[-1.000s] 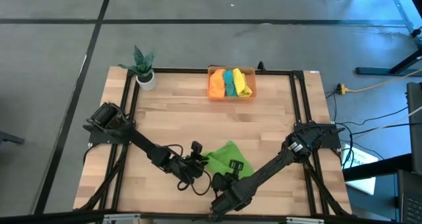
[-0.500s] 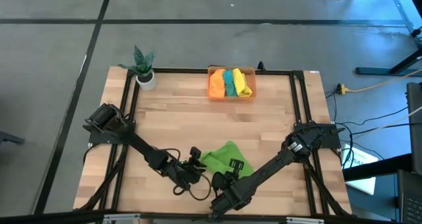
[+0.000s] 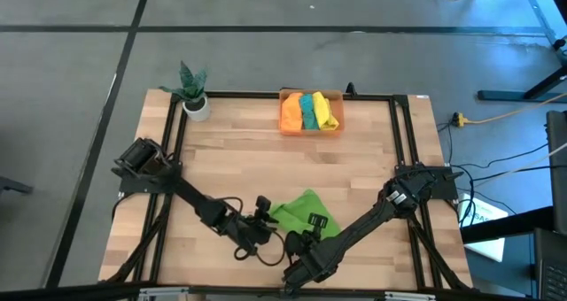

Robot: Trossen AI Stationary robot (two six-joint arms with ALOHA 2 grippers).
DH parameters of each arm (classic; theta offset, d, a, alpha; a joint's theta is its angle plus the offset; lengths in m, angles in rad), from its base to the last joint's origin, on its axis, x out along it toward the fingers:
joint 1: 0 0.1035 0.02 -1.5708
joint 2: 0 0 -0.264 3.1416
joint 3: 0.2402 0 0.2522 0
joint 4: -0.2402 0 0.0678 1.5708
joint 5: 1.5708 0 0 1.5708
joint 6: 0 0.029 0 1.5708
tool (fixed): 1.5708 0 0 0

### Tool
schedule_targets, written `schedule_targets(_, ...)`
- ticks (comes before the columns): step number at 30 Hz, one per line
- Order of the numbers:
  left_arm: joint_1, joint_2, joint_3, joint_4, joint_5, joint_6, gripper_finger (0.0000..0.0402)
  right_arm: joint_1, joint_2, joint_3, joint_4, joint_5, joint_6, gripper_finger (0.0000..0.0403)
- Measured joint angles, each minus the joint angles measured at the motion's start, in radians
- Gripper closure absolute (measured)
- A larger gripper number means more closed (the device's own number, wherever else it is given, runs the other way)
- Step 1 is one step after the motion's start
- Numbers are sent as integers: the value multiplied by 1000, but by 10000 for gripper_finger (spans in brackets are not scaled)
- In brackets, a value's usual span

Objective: Roll microfiber towels into tight, uniform cylinder then place into a basket
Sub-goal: Roll the green microfiber towel

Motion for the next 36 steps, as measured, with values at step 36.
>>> schedule_targets(36, 22, 87, 0, -4, -143, 64, 388, 0, 1, 0, 8, 1, -4, 402)
